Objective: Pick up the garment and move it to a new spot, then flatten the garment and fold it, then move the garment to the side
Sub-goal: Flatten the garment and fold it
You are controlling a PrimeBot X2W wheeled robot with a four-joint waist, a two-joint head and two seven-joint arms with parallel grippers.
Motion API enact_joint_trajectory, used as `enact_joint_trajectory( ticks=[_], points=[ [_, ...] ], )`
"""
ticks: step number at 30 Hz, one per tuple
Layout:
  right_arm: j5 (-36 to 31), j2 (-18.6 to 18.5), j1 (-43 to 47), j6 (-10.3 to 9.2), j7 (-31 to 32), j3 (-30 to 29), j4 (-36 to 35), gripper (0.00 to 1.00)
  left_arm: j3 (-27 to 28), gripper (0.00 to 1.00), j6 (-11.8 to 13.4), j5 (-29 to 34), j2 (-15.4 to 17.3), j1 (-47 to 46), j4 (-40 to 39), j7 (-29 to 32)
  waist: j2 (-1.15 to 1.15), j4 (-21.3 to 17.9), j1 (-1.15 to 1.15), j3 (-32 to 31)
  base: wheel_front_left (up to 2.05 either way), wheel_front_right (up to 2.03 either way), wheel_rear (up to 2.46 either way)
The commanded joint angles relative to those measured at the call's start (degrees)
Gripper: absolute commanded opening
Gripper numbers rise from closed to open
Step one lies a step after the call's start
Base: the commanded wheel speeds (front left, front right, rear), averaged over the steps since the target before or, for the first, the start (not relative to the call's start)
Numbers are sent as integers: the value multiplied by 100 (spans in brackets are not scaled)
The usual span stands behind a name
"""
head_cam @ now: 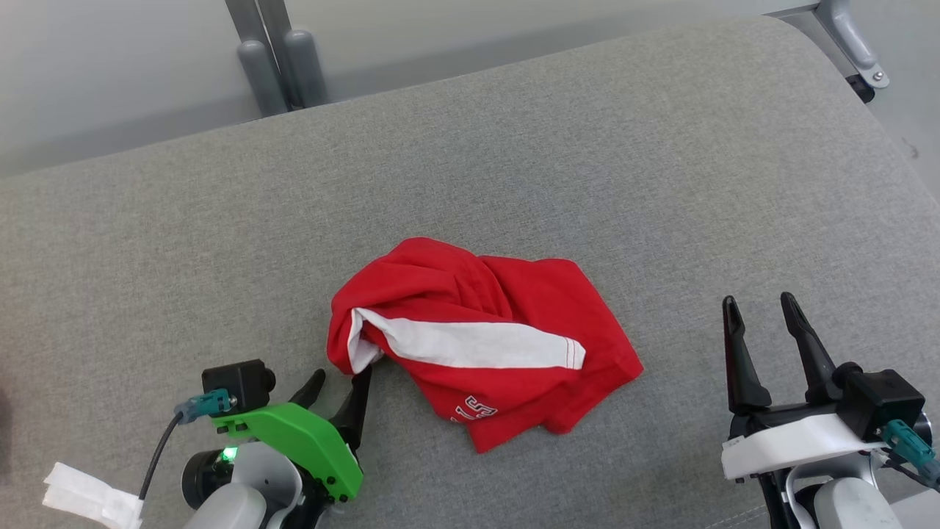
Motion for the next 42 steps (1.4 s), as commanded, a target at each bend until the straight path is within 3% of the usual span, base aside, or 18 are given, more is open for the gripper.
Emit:
enact_joint_trajectory(
  ticks=[1,3,4,5,6,7,12,17,19,23,28,32,37,42],
  points=[
    [-24,4,-64,3,-20,7,5,100,-7,100,-104,65,-8,-136,114,-82,0,-14,0,5,0,0,0],
    [-30,7,-63,3,-20,9,19,100,-24,100,-181,162,-43,-275,287,-206,0,-24,0,-9,0,0,0],
    [-34,7,-58,3,-20,10,25,100,-10,94,-201,198,-53,-337,354,-290,0,-26,0,-17,0,0,0],
    [-33,9,-48,3,-20,14,28,100,32,49,-249,197,-106,-398,414,-419,0,-30,0,-37,0,0,0],
    [-29,12,-35,3,-20,13,30,100,49,37,-297,202,-139,-442,433,-514,0,-31,0,-49,0,0,0],
    [-24,13,-17,3,-20,11,31,100,74,0,-398,190,-181,-492,435,-639,0,-27,0,-61,0,0,0],
    [-21,22,42,3,-20,-19,54,100,94,0,-773,159,-305,-707,421,-991,0,50,0,-113,0,0,0],
    [-17,28,77,3,-20,-36,83,100,98,0,-847,219,-364,-860,82,-1155,0,170,0,-224,0,0,0],
    [-16,30,123,3,-20,-58,79,100,60,0,-712,380,-266,-915,-235,-1097,0,261,0,-276,0,0,0],
    [-24,31,212,3,-20,-62,90,100,-194,0,-105,1187,249,-1029,-1096,-703,0,464,0,-387,0,0,0],
    [12,33,297,3,-20,-39,101,100,-558,0,697,2205,923,-1114,-2466,253,0,735,0,-484,0,0,0],
    [17,34,313,3,-20,-18,113,100,-763,0,1087,2804,1273,-1286,-3437,1032,0,884,0,-531,0,0,0],
    [38,36,250,3,-20,19,140,100,-1177,0,1074,3056,1441,-1479,-4008,2038,0,911,0,-517,0,0,0],
    [111,37,135,3,-20,158,162,100,-1425,0,884,2843,1326,-1445,-2978,2381,0,742,0,-381,0,0,0]
  ],
)
